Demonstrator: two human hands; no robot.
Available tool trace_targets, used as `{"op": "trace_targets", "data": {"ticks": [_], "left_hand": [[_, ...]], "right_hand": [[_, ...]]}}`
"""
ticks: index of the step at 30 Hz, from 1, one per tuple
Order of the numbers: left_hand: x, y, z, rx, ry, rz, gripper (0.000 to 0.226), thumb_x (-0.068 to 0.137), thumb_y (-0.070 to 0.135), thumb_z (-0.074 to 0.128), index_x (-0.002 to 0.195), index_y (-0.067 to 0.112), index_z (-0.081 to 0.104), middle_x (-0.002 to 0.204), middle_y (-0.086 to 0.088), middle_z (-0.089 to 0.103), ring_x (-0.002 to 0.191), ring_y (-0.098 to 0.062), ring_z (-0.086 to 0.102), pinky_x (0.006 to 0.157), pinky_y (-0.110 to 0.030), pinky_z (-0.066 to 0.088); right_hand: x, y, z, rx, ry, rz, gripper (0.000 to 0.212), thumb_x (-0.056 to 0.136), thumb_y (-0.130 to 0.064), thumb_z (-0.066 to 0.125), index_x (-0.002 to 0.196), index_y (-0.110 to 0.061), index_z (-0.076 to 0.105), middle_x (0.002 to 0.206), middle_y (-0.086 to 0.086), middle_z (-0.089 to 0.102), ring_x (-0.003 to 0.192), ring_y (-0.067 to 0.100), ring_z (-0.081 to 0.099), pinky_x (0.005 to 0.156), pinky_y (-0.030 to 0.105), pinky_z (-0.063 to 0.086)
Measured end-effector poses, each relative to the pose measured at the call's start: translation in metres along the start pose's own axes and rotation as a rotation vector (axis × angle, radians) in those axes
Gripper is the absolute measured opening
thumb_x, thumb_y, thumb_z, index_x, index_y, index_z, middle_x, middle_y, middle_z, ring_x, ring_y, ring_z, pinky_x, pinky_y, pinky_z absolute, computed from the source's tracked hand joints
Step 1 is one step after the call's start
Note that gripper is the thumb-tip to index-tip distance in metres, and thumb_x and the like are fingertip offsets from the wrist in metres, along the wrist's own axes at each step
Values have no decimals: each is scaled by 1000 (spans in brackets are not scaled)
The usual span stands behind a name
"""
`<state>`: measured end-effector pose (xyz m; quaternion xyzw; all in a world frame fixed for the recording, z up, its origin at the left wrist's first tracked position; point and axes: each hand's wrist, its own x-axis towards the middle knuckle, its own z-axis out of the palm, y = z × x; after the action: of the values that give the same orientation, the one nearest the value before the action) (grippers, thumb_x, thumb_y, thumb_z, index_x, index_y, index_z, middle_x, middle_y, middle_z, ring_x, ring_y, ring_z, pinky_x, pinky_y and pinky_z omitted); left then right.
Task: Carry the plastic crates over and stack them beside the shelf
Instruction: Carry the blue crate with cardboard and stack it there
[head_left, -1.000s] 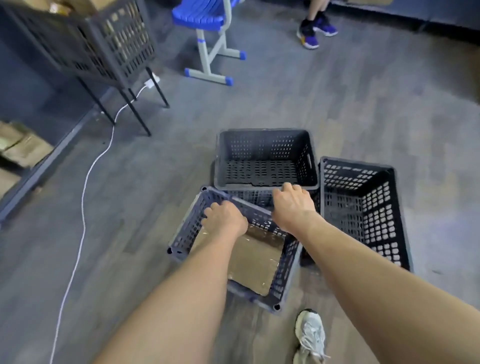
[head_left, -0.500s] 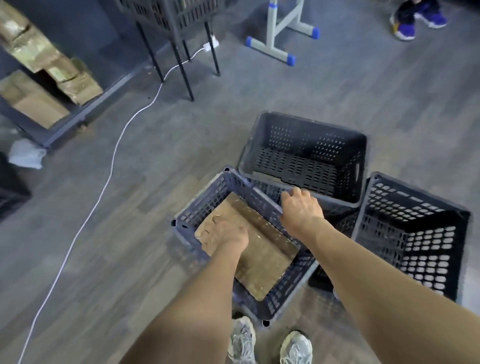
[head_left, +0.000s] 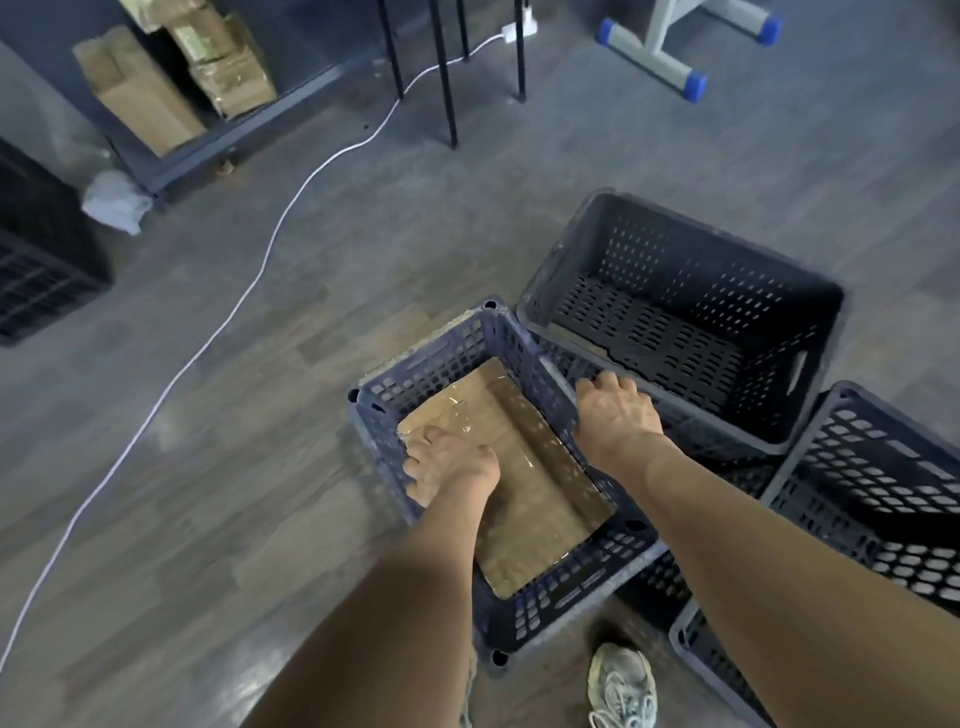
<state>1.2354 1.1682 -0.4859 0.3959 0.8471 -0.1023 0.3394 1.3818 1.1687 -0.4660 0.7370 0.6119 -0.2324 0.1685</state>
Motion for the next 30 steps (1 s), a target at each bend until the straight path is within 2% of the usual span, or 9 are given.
{"op": "trace_targets", "data": {"ticks": [6, 11, 23, 30], "left_hand": [[18, -11, 37, -147, 66, -146, 74, 88, 42, 60, 145, 9, 26, 145, -15, 31, 135, -32, 31, 107, -44, 33], [39, -38, 69, -207, 122, -250, 74, 85, 42, 63, 143, 7, 30, 143, -15, 33, 132, -32, 32, 107, -45, 34], [99, -76, 113, -235, 225, -356, 62, 89, 35, 58, 138, 5, 35, 138, -14, 35, 130, -31, 32, 104, -42, 31], [126, -82, 134, -305, 264, -340, 62, 92, 33, 53, 142, 3, 31, 141, -15, 34, 131, -32, 31, 104, -43, 30]], "right_hand": [[23, 23, 30, -93, -29, -67, 47, 94, -18, 55, 137, -7, 40, 139, 13, 39, 129, 31, 40, 103, 39, 38], [43, 28, 57, -128, -34, -86, 43, 95, -15, 51, 136, -6, 40, 138, 14, 39, 127, 32, 41, 100, 40, 41], [95, 25, 121, -137, -13, -29, 51, 95, -15, 55, 140, -3, 34, 140, 16, 35, 129, 33, 37, 100, 41, 42], [118, 24, 141, -104, -8, 16, 55, 93, -7, 53, 142, 3, 29, 141, 18, 34, 130, 34, 37, 100, 40, 43]]}}
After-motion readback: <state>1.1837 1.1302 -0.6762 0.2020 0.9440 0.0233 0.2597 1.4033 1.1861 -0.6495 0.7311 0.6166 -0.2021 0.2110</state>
